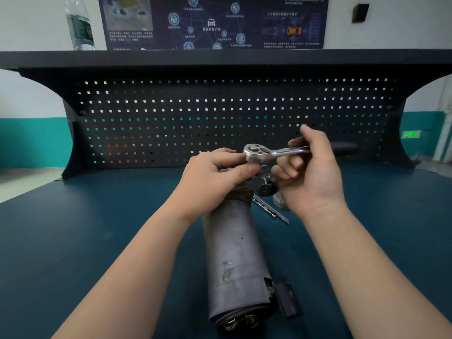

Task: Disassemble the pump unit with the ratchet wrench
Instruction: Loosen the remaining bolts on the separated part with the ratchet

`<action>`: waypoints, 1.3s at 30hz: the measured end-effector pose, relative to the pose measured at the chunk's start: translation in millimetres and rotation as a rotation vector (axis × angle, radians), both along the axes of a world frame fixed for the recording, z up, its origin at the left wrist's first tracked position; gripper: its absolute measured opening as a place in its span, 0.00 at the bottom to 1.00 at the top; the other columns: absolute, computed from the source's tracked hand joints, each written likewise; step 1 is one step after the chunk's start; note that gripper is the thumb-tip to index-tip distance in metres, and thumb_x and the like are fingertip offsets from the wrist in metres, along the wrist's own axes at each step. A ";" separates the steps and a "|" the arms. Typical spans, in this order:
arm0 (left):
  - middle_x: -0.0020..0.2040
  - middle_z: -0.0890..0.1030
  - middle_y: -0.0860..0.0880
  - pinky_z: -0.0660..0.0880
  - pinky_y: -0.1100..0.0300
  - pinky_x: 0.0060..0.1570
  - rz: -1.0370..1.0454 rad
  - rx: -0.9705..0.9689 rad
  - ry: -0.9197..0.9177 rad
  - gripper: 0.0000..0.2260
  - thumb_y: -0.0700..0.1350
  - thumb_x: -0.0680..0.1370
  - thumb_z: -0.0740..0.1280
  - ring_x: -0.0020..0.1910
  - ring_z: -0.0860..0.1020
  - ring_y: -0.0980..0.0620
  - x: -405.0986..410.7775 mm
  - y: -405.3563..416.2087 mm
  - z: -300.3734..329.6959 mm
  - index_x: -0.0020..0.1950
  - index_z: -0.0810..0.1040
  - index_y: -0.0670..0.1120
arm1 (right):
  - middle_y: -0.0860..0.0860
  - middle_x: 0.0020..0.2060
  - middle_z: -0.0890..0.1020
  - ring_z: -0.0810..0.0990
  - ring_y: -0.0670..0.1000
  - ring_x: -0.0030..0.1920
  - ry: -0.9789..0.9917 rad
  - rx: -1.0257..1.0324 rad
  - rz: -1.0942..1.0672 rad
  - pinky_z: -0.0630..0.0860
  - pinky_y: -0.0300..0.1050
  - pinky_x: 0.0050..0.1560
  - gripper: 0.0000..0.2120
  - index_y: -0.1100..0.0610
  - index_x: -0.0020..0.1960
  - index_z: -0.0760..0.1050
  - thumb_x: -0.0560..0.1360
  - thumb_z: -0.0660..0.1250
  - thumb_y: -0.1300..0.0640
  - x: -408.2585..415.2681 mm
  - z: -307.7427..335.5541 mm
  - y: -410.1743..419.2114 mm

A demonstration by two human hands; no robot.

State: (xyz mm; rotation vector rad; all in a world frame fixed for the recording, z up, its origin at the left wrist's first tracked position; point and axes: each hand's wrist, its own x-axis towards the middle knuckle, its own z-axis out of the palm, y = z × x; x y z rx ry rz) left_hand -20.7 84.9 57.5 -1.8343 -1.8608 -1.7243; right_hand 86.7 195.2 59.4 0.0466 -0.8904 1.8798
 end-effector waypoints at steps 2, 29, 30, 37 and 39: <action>0.50 0.83 0.50 0.72 0.46 0.61 0.021 0.010 -0.001 0.10 0.54 0.70 0.69 0.55 0.80 0.52 0.5 2.4 -0.9 0.46 0.85 0.52 | 0.46 0.18 0.64 0.59 0.44 0.18 -0.017 -0.158 0.197 0.59 0.35 0.21 0.17 0.55 0.31 0.70 0.77 0.64 0.52 -0.2 -0.5 7.8; 0.48 0.84 0.48 0.72 0.44 0.61 0.002 0.033 -0.106 0.06 0.44 0.74 0.72 0.52 0.81 0.47 -6.0 -3.8 -2.1 0.49 0.86 0.45 | 0.48 0.18 0.66 0.61 0.45 0.17 0.019 0.250 0.132 0.58 0.37 0.22 0.09 0.57 0.35 0.74 0.71 0.66 0.55 -3.7 -2.4 -15.5; 0.48 0.84 0.48 0.72 0.43 0.61 0.003 0.034 -0.112 0.07 0.44 0.74 0.72 0.52 0.81 0.47 -5.7 -3.7 -1.9 0.49 0.86 0.45 | 0.48 0.18 0.67 0.60 0.44 0.17 0.015 0.204 0.167 0.58 0.36 0.21 0.10 0.56 0.35 0.74 0.70 0.69 0.52 -3.1 -1.3 -14.5; 0.46 0.84 0.50 0.73 0.44 0.59 0.051 0.042 -0.114 0.11 0.52 0.69 0.71 0.51 0.82 0.47 -3.4 1.7 -2.7 0.48 0.86 0.50 | 0.46 0.22 0.70 0.61 0.42 0.17 -0.055 -0.013 0.066 0.58 0.33 0.19 0.19 0.55 0.30 0.77 0.55 0.73 0.39 -2.8 5.8 -10.2; 0.46 0.84 0.49 0.73 0.44 0.58 0.059 0.038 -0.079 0.11 0.52 0.70 0.72 0.51 0.82 0.46 -1.5 4.3 -2.8 0.50 0.86 0.51 | 0.47 0.24 0.74 0.66 0.43 0.20 -0.074 0.007 -0.069 0.61 0.34 0.20 0.21 0.56 0.32 0.77 0.58 0.73 0.38 -1.1 5.3 -6.9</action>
